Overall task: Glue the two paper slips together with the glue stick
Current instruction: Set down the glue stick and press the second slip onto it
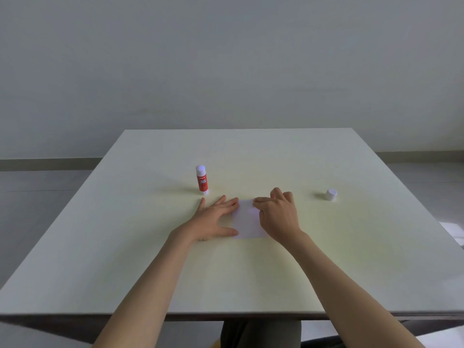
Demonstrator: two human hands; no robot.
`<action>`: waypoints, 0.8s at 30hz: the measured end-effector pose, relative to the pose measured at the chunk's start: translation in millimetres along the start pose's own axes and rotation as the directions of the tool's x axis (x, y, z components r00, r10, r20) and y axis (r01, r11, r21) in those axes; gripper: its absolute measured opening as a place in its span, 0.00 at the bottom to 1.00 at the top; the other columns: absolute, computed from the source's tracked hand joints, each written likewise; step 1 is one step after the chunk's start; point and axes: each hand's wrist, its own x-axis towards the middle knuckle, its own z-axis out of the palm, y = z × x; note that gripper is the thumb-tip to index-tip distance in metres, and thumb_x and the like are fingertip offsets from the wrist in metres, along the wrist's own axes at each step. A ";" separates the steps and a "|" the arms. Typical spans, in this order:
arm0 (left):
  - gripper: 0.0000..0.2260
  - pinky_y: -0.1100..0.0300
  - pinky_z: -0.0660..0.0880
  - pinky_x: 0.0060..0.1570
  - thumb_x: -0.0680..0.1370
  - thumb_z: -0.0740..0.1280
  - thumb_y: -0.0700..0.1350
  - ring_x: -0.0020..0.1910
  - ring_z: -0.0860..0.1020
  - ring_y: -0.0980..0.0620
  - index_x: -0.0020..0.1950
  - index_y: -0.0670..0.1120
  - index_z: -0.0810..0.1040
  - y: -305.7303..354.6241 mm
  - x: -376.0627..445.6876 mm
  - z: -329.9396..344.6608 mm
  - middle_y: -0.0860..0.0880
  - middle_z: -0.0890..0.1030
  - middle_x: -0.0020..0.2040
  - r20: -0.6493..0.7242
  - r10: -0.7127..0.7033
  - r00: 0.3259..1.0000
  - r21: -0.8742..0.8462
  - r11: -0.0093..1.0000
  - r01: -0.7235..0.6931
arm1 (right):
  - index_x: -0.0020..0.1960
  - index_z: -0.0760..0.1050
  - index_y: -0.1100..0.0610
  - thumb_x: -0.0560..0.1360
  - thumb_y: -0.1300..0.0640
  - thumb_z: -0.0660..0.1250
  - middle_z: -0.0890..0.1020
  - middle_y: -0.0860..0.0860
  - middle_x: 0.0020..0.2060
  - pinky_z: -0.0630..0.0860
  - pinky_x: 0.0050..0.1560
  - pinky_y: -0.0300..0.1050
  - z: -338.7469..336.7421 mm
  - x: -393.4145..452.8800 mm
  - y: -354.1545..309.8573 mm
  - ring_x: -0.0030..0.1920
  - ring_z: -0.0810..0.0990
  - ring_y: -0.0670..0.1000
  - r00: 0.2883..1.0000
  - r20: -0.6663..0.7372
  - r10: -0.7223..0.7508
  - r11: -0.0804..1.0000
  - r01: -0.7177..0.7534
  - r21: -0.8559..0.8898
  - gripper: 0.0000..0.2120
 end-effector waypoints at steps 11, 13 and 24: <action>0.34 0.45 0.33 0.73 0.74 0.68 0.56 0.76 0.45 0.61 0.76 0.53 0.57 -0.9 0.3 2.0 0.62 0.53 0.77 -0.022 -0.001 1.000 -0.016 1.000 0.001 | 0.33 0.82 0.50 0.62 0.65 0.59 0.82 0.38 0.30 0.64 0.34 0.41 -0.2 -36.6 -45.1 0.33 0.75 0.52 0.968 -0.154 -0.197 0.980 0.199 -0.003 0.15; 0.33 0.46 0.33 0.73 0.74 0.67 0.56 0.76 0.45 0.61 0.76 0.54 0.57 -0.6 -0.2 1.7 0.62 0.53 0.77 -0.024 0.001 1.000 -0.015 1.000 -0.001 | 0.34 0.82 0.50 0.63 0.65 0.57 0.83 0.38 0.31 0.67 0.33 0.41 -0.4 -35.3 -45.0 0.33 0.75 0.52 0.967 -0.167 -0.194 0.980 0.197 0.001 0.17; 0.34 0.46 0.33 0.73 0.74 0.69 0.51 0.76 0.45 0.60 0.76 0.53 0.56 0.3 -1.0 0.9 0.61 0.53 0.77 -0.017 -0.001 1.000 -0.029 1.000 0.001 | 0.39 0.82 0.53 0.64 0.67 0.59 0.85 0.42 0.37 0.64 0.40 0.45 3.2 -19.0 -2.3 0.40 0.72 0.54 0.998 -0.050 -0.028 1.000 0.029 0.008 0.16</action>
